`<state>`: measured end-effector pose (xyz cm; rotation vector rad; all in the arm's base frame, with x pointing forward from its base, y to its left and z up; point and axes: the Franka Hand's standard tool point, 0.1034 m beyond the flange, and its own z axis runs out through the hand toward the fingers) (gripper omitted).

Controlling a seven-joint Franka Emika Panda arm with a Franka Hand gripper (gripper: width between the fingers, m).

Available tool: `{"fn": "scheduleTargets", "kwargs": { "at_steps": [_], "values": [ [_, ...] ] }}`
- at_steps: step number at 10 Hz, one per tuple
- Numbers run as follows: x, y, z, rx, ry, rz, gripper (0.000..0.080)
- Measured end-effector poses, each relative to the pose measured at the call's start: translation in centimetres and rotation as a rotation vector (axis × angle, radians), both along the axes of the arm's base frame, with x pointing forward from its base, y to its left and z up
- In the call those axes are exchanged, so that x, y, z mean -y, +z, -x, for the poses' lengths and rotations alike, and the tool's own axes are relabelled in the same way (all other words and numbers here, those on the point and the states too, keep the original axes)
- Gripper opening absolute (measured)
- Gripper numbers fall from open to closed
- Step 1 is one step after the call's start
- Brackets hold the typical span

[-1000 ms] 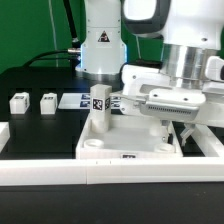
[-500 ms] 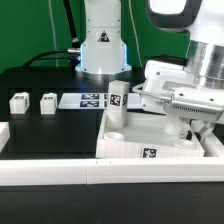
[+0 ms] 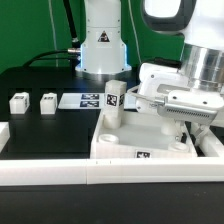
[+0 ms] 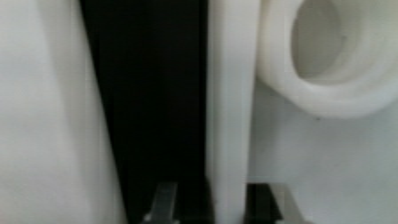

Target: Assemble square table

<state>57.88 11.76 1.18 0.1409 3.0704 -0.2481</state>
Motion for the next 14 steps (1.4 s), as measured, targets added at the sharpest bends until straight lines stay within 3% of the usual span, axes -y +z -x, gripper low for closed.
{"fn": "scheduleTargets", "kwargs": {
  "at_steps": [2,3,4,5,12,14],
  "values": [
    [1.2,0.1,-0.1,-0.004,-0.014,0.018,0.0436],
    [1.8,0.2,-0.2,-0.005,-0.021,0.027,0.0436],
    [2.3,0.2,-0.2,-0.007,-0.027,0.034,0.0574],
    [2.5,0.2,-0.3,-0.007,-0.030,0.035,0.0635],
    [2.6,0.4,-0.4,-0.006,-0.041,0.038,0.0649],
    [2.8,5.0,-1.3,0.047,-0.066,0.057,0.0649]
  ]
}}
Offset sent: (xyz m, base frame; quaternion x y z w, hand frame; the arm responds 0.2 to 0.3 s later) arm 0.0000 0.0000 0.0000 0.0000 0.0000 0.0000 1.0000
